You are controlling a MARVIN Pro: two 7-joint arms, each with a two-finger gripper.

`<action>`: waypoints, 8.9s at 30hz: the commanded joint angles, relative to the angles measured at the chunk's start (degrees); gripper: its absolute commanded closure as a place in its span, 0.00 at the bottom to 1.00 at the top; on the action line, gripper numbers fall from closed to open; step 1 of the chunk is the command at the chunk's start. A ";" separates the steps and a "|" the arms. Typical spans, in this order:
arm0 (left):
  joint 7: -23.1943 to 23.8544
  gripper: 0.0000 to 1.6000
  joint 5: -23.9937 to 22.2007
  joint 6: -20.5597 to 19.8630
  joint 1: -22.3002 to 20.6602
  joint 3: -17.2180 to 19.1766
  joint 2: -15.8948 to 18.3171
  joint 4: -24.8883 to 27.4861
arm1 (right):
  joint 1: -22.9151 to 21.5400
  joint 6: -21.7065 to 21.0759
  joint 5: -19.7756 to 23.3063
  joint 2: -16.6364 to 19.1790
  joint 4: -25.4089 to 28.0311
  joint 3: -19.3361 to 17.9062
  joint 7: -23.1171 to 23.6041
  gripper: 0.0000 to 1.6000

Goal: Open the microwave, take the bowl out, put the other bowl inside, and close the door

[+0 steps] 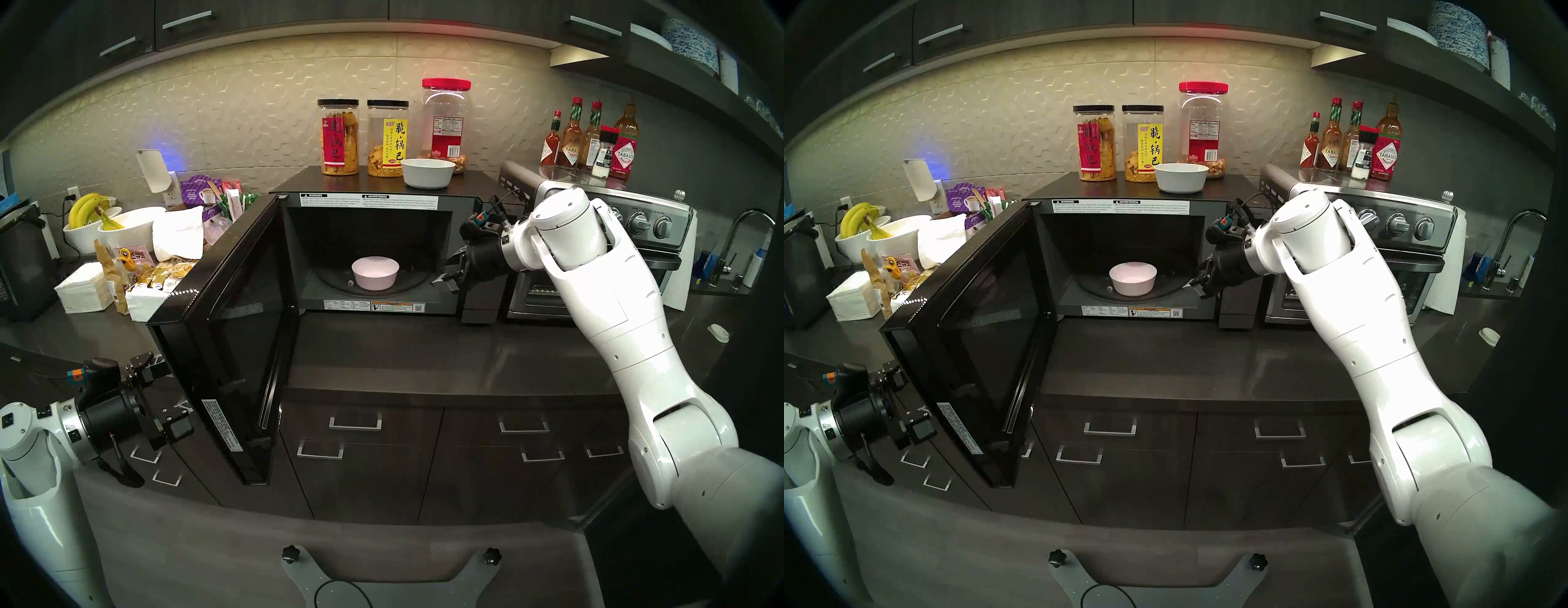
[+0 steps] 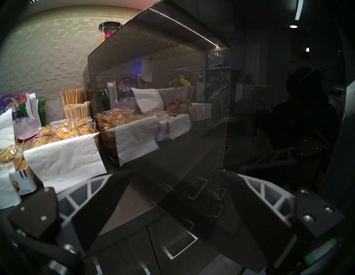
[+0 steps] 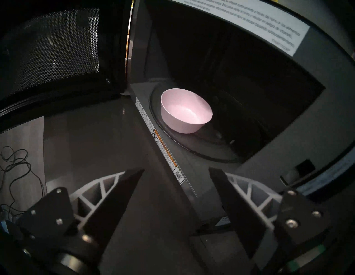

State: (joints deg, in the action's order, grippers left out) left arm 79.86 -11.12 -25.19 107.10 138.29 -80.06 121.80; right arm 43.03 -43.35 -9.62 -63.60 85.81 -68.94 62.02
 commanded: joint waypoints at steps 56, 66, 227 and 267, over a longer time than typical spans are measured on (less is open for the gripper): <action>0.68 0.00 -0.53 0.10 0.08 -0.03 0.13 0.89 | 37.27 -3.79 26.30 17.94 30.37 -23.07 -14.97 0.00; 0.68 0.00 -0.53 0.10 0.08 -0.04 0.13 0.88 | 36.79 -3.26 26.59 19.04 29.84 -24.10 -13.22 0.00; -58.41 0.00 14.34 -21.79 -45.84 -51.28 -11.43 -27.55 | 36.75 -2.38 27.04 20.09 29.58 -24.05 -12.65 0.00; -57.77 0.00 13.14 -21.27 -43.76 -47.88 -11.05 -23.95 | 36.81 -2.33 27.25 20.24 29.60 -24.00 -12.86 0.00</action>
State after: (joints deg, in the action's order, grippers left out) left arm 19.24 4.02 -46.10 63.55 88.63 -92.69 92.20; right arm 80.51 -45.83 17.42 -43.25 115.06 -92.71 49.07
